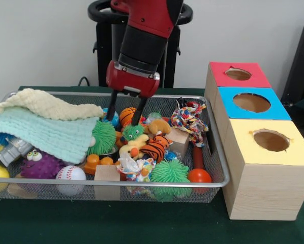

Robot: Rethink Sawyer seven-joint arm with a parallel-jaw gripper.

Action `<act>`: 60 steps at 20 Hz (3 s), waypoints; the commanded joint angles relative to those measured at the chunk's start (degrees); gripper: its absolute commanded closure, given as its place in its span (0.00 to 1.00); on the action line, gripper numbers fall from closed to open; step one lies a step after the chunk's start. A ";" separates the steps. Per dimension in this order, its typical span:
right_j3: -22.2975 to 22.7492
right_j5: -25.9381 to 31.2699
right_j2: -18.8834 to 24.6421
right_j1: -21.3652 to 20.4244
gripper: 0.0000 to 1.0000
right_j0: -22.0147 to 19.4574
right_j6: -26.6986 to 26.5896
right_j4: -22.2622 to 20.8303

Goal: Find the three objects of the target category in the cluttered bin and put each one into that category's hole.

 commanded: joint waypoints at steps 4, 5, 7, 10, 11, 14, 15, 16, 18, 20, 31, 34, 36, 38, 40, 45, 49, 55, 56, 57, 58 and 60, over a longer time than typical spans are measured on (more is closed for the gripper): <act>-0.64 -0.92 8.10 2.08 0.00 -1.58 4.15 -0.61; -0.72 0.08 6.54 2.06 0.00 -0.66 5.21 0.02; -0.64 1.82 4.35 1.95 0.00 0.55 6.70 1.02; 0.13 5.08 1.76 1.79 0.00 1.71 8.74 2.85; 0.39 5.39 1.51 1.70 0.00 1.78 8.99 3.17; 1.91 7.26 1.10 1.59 0.00 2.12 10.17 5.16; 2.22 7.31 0.87 1.47 0.00 2.42 10.28 5.51; 2.67 7.77 0.43 0.87 0.00 3.08 10.60 6.01; 3.20 8.04 -0.19 0.29 0.00 3.88 10.80 6.68; 3.07 7.76 -0.77 0.08 0.00 4.15 10.64 7.07; 3.43 4.65 2.23 0.11 0.00 2.42 7.03 6.53; 2.10 4.02 0.10 0.75 0.00 4.20 7.76 6.03; -0.08 3.48 -3.93 1.98 0.00 7.15 9.28 5.52; 0.49 4.63 -3.32 2.33 0.00 6.77 9.54 6.49; 2.87 6.64 -0.06 1.73 0.00 4.99 8.77 8.06; 4.49 8.84 1.35 1.01 0.00 5.21 9.00 10.01; 5.09 10.09 0.09 1.15 0.00 6.23 9.88 11.80; 6.02 9.72 0.79 1.58 0.00 6.20 9.73 13.26; 6.29 10.00 0.72 1.33 0.00 6.34 9.73 13.54; 6.51 10.29 0.73 1.10 0.00 6.42 9.64 13.74; 6.96 10.92 1.09 0.84 0.00 6.13 9.42 14.09; 7.85 12.16 1.81 0.33 0.00 5.54 8.97 14.80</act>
